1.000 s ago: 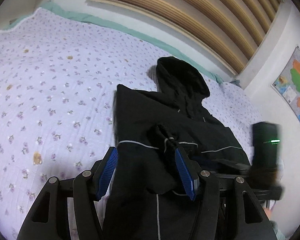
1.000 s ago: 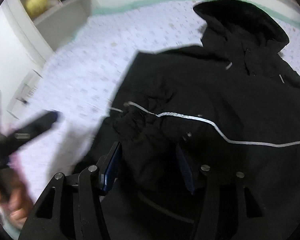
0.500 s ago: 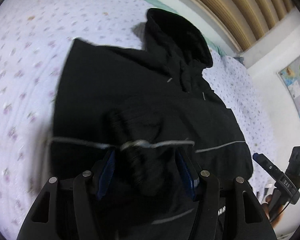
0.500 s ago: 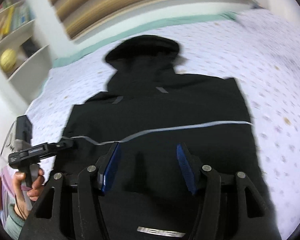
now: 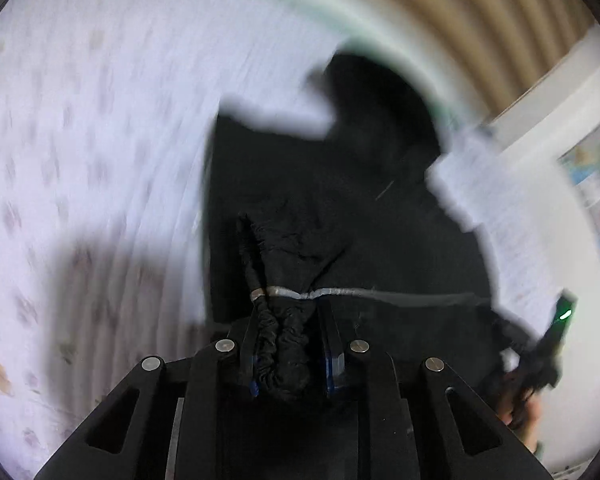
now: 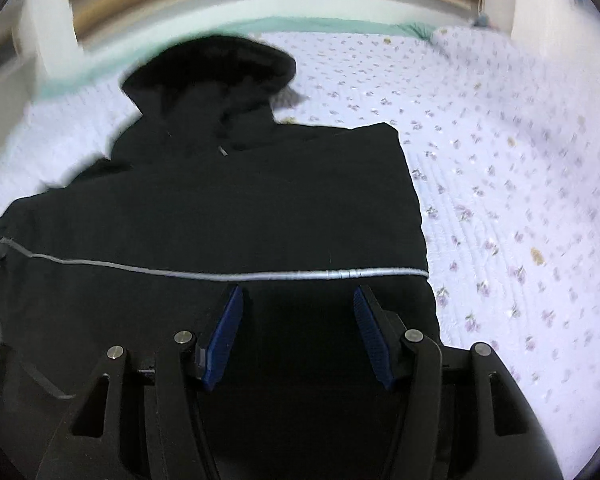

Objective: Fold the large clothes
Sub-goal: 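Grasp the jacket hem with both grippers, then fold the hem up toward the hood with both grippers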

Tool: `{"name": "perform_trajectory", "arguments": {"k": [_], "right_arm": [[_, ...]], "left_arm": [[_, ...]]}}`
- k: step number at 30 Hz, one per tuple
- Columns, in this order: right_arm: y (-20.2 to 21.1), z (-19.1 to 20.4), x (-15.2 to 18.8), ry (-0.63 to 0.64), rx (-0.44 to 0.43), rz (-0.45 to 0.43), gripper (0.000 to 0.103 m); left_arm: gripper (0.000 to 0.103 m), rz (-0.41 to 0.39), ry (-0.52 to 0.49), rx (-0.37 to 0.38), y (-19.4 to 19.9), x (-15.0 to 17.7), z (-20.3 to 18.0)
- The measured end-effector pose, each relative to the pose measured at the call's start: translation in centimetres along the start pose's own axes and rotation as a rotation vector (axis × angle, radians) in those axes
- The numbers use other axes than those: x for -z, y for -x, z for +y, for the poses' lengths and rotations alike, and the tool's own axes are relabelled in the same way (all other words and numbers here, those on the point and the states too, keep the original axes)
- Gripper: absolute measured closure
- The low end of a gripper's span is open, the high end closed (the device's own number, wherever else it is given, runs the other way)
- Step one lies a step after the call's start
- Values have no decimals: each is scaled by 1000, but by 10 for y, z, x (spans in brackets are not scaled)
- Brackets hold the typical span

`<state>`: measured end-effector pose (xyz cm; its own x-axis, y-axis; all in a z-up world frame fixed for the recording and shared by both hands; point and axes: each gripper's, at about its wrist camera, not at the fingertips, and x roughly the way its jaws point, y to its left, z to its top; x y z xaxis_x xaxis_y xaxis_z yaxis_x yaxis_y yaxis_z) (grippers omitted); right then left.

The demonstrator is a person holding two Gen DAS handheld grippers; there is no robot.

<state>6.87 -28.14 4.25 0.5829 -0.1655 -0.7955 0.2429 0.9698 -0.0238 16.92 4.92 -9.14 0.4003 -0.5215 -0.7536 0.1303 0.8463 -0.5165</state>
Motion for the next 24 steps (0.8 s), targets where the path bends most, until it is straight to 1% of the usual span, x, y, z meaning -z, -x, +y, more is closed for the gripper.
{"name": "perform_trajectory", "arguments": {"k": [2, 3, 4, 6, 7, 9, 11, 13, 14, 15, 16, 17, 18, 19, 20, 21, 22, 24], "right_arm": [[-18, 8, 5, 40, 63, 13, 42], [-22, 7, 6, 48, 68, 15, 42], [-27, 5, 5, 46, 64, 25, 42], [-28, -2, 2, 28, 43, 42, 42], [-28, -5, 0, 27, 30, 52, 42], [-16, -14, -2, 17, -29, 42, 42], [6, -28, -2, -25, -104, 5, 41], [35, -44, -4, -83, -162, -61, 40], [46, -48, -6, -98, -171, -87, 40], [58, -51, -9, -108, -170, -112, 39], [64, -51, -14, -106, -166, -124, 39], [69, -48, -20, -94, -158, -128, 39], [69, -43, -26, -71, -142, -125, 38], [66, -36, -32, -43, -122, -115, 34], [59, -28, -38, -5, -99, -97, 34], [46, -19, -45, 25, -76, -76, 34], [35, -15, -49, 34, -73, -62, 34], [7, -7, -57, 41, -106, -21, 34]], "left_arm": [[79, -14, 36, 59, -2, 3, 12], [79, -14, 45, 74, -1, 3, 14], [78, -16, 35, 74, 3, 3, 12], [76, -30, -35, 34, 14, 6, 0], [75, -39, -73, -7, 24, 8, -7], [70, -63, -101, -73, 41, 10, -18], [69, -117, -130, -113, 72, 12, -28], [65, -160, -137, -108, 96, 14, -39], [62, -183, -142, -87, 107, 13, -50], [55, -201, -159, -70, 114, 13, -64], [50, -211, -182, -82, 115, 13, -75], [45, -218, -207, -106, 114, 12, -86], [45, -221, -227, -135, 109, 10, -95], [45, -211, -240, -167, 96, 5, -104], [45, -196, -232, -177, 81, 0, -108], [45, -178, -211, -174, 62, -7, -108], [45, -155, -181, -165, 46, -14, -101], [45, -111, -118, -201, 7, -26, -79]]}}
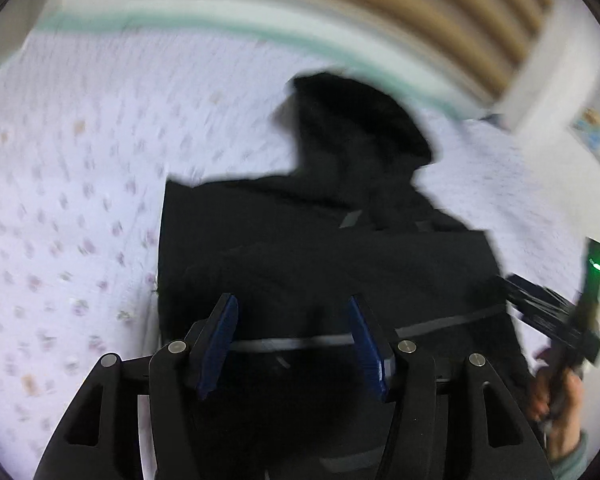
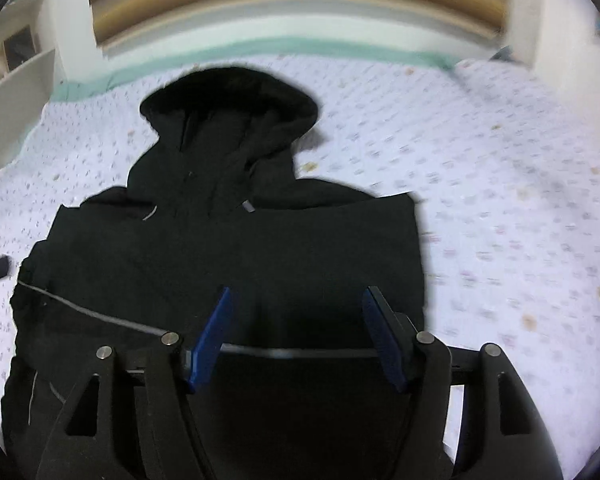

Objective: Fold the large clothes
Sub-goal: 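Fold the hem up toward the hood with both grippers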

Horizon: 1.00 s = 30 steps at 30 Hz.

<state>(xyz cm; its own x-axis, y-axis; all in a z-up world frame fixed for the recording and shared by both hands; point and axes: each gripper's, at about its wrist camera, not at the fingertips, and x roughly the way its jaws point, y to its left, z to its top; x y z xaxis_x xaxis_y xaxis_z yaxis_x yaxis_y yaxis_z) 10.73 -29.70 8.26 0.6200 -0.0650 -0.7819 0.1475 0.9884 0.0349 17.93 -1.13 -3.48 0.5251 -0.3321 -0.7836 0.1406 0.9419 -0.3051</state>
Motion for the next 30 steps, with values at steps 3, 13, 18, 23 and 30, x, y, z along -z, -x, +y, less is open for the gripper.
{"name": "perform_trajectory", "arguments": {"k": [3, 13, 18, 23, 30], "right_arm": [[-50, 6, -5, 48, 52, 87, 37], [-60, -12, -12, 42, -7, 196, 36], [24, -23, -11, 84, -13, 140, 36], [25, -20, 25, 96, -11, 233, 38], [-14, -32, 29, 43, 47, 407, 38]], "left_arm": [[54, 78, 23, -19, -55, -1, 22], [54, 132, -43, 4, -12, -22, 11], [52, 93, -47, 31, 57, -18, 9], [53, 218, 77, 41, 14, 23, 35], [54, 295, 53, -37, -7, 17, 21]]}}
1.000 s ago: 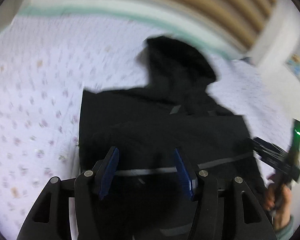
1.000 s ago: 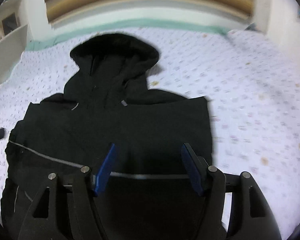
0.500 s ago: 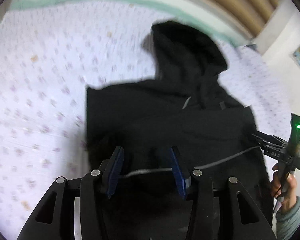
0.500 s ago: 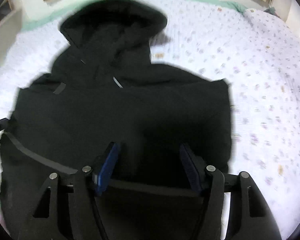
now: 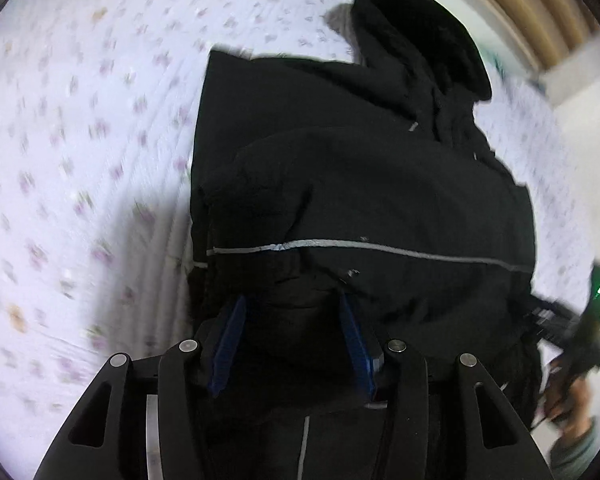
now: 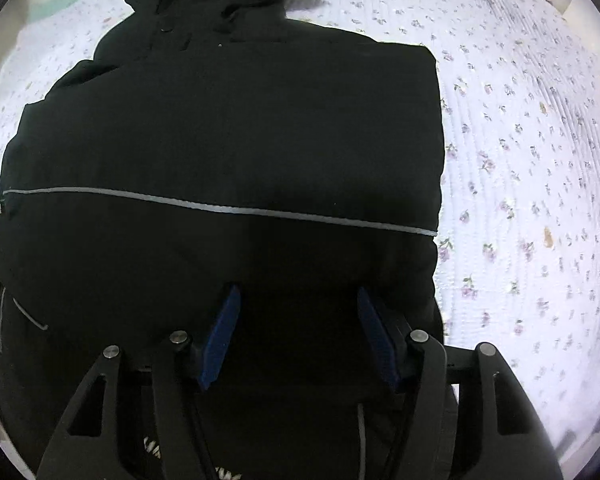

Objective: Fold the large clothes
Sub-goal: 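Fold the hem up toward the hood with both grippers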

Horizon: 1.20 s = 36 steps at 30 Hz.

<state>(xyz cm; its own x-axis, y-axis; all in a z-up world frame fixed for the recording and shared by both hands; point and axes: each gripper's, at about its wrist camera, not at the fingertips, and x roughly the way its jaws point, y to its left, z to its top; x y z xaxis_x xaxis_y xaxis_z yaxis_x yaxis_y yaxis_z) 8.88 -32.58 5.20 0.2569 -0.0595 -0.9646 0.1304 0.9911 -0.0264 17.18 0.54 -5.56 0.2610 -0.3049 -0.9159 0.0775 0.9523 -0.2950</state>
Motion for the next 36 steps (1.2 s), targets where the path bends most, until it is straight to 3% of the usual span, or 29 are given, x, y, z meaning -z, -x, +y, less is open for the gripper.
{"name": "perform_trajectory", "arguments": {"k": [3, 8, 11, 13, 18, 22, 33, 35, 36], "right_arm": [[33, -16, -11, -49, -96, 1, 42], [112, -48, -56, -134, -167, -160, 42], [133, -59, -96, -170, -226, -218, 42], [128, -57, -132, -166, -215, -251, 42], [96, -56, -200, -185, -219, -271, 42], [35, -48, -241, -218, -234, -243, 42], [-81, -56, -297, -300, -276, -159, 44], [-93, -51, -304, -278, -289, -142, 73], [-95, -50, -307, -264, -276, -141, 82]], "left_arm": [[54, -52, -41, 29, 40, -10, -11], [54, -194, -35, 127, 101, -68, -26], [54, -234, -86, 120, 111, -112, -44], [54, -248, -122, 78, 103, -144, -56], [53, -245, -99, 39, 57, -210, -51], [54, -213, -43, 51, -5, -253, -44], [54, -151, 14, 84, -95, -304, -48], [77, -164, 45, 84, -98, -308, -40], [92, -177, 57, 97, -94, -310, -35]]}}
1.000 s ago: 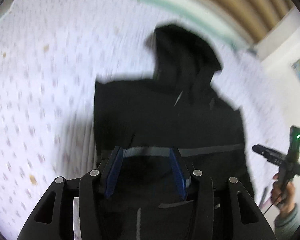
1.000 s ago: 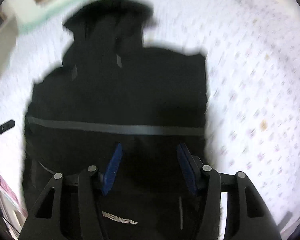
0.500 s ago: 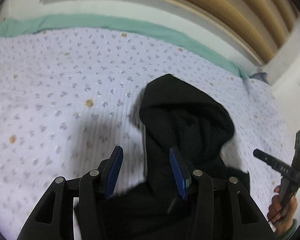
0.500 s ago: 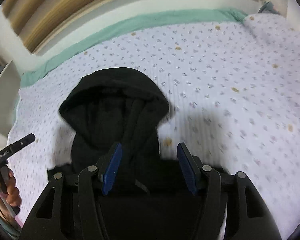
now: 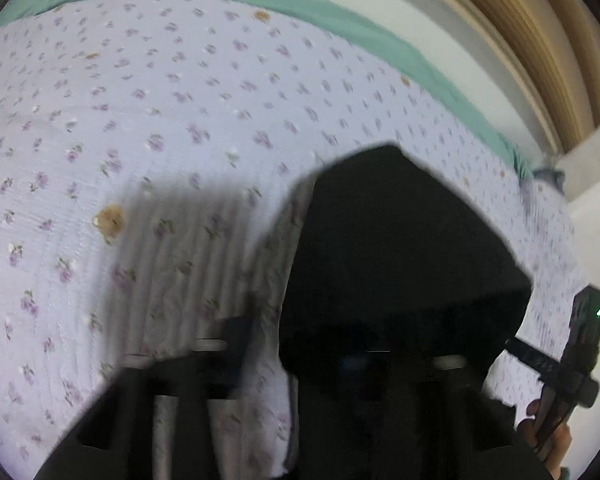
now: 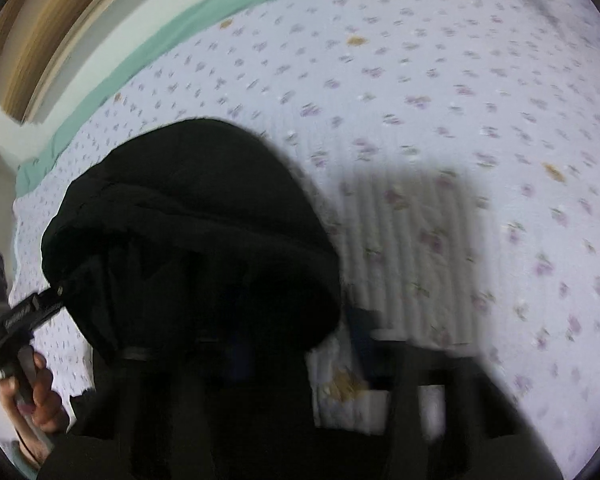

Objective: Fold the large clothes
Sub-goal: 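Fold the hem up toward the hood with both grippers, then fold the jacket again toward the hood with both grippers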

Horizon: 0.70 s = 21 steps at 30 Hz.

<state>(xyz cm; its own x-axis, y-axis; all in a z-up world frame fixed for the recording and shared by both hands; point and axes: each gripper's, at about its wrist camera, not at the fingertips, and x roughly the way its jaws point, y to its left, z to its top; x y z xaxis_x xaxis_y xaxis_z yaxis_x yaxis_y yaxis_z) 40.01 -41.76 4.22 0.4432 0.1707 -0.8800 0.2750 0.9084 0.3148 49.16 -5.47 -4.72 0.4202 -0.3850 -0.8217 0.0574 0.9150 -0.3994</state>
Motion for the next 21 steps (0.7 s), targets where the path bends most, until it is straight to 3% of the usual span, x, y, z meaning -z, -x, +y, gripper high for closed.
{"name": "perform_trajectory", "arguments": {"k": [1, 2, 5, 6, 10, 14, 15, 17, 21], "right_arm": [[4, 1, -1, 19, 38, -22, 91], [12, 1, -1, 29, 44, -42, 94], [60, -2, 6, 45, 9, -145, 96], [74, -2, 12, 60, -5, -168, 96], [81, 4, 33, 138, 45, -177, 96], [31, -13, 38, 97, 44, -61, 96], [16, -18, 38, 85, 47, -29, 96], [-7, -29, 40, 48, 40, 25, 86], [-12, -33, 40, 36, 23, 26, 77]], "left_arm": [[92, -15, 27, 23, 10, -3, 8], [92, -30, 49, 54, 20, -3, 14], [91, -49, 108, 202, 55, 2, 31], [90, -49, 100, 216, 61, 4, 30], [89, -4, 45, 120, 41, 20, 33], [84, 134, 38, 17, -18, 38, 52], [82, 132, 31, 19, -24, 40, 53], [81, 123, 21, 40, -26, 38, 57], [80, 123, -15, 33, -13, 34, 51]]}}
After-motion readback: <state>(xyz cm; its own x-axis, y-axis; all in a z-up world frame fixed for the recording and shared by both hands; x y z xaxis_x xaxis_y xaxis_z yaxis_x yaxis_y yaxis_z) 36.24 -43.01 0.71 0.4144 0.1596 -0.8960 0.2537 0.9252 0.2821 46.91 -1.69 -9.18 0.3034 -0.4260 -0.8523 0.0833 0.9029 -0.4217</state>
